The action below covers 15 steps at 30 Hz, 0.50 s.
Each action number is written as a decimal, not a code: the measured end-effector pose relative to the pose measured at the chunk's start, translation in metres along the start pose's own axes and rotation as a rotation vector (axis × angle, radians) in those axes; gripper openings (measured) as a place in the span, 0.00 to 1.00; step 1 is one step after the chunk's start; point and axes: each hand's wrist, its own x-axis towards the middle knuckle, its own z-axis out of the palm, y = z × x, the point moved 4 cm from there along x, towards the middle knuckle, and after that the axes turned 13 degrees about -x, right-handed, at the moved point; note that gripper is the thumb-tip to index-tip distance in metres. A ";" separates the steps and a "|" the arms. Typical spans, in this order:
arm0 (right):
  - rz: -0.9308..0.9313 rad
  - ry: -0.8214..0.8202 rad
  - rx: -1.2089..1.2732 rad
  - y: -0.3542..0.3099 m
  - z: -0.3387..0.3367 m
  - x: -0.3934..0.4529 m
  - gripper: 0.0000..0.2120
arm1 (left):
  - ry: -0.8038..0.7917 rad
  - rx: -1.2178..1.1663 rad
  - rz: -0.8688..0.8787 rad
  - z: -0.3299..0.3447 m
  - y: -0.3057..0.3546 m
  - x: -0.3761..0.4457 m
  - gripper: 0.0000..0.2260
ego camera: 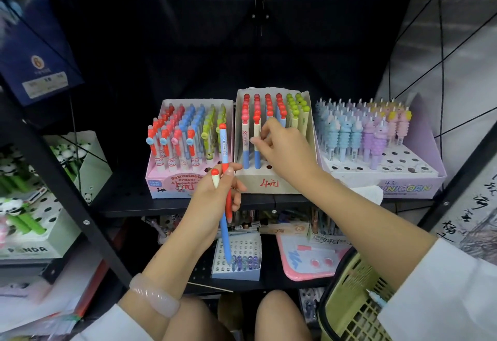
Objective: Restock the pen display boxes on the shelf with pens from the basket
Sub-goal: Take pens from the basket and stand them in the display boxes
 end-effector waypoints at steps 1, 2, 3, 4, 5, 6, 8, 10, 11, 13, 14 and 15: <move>0.013 0.047 0.033 0.000 -0.003 -0.004 0.12 | -0.017 0.013 0.005 0.002 0.001 -0.001 0.10; 0.024 0.062 0.124 -0.002 -0.005 -0.007 0.11 | -0.035 0.024 0.009 0.005 0.001 -0.001 0.10; 0.031 0.028 0.272 -0.005 -0.005 -0.012 0.09 | -0.050 0.032 0.010 0.007 0.001 -0.002 0.10; 0.029 -0.049 0.415 -0.011 -0.003 -0.016 0.07 | -0.062 0.039 0.010 0.010 0.001 -0.002 0.10; 0.012 -0.133 0.491 -0.017 0.001 -0.020 0.05 | -0.070 0.049 0.012 0.012 0.000 -0.001 0.10; -0.011 -0.185 0.499 -0.021 0.003 -0.023 0.04 | -0.077 0.060 0.016 0.015 0.000 -0.001 0.10; -0.005 -0.186 0.512 -0.019 0.003 -0.024 0.03 | -0.084 0.051 0.014 0.020 -0.002 -0.001 0.11; 0.063 -0.118 0.603 -0.009 -0.004 -0.020 0.05 | -0.083 0.003 -0.008 0.022 -0.004 0.000 0.09; 0.104 -0.078 0.670 -0.003 -0.008 -0.017 0.06 | -0.075 -0.005 -0.025 0.021 -0.006 0.001 0.09; 0.159 0.015 0.742 0.010 -0.018 -0.014 0.06 | -0.036 0.013 -0.065 0.016 -0.009 0.002 0.09; 0.158 0.065 0.699 0.016 -0.021 -0.012 0.06 | -0.015 0.030 -0.081 0.014 -0.010 0.002 0.10; 0.148 0.103 0.610 0.022 -0.022 -0.012 0.05 | 0.004 0.060 -0.090 0.011 -0.011 0.002 0.10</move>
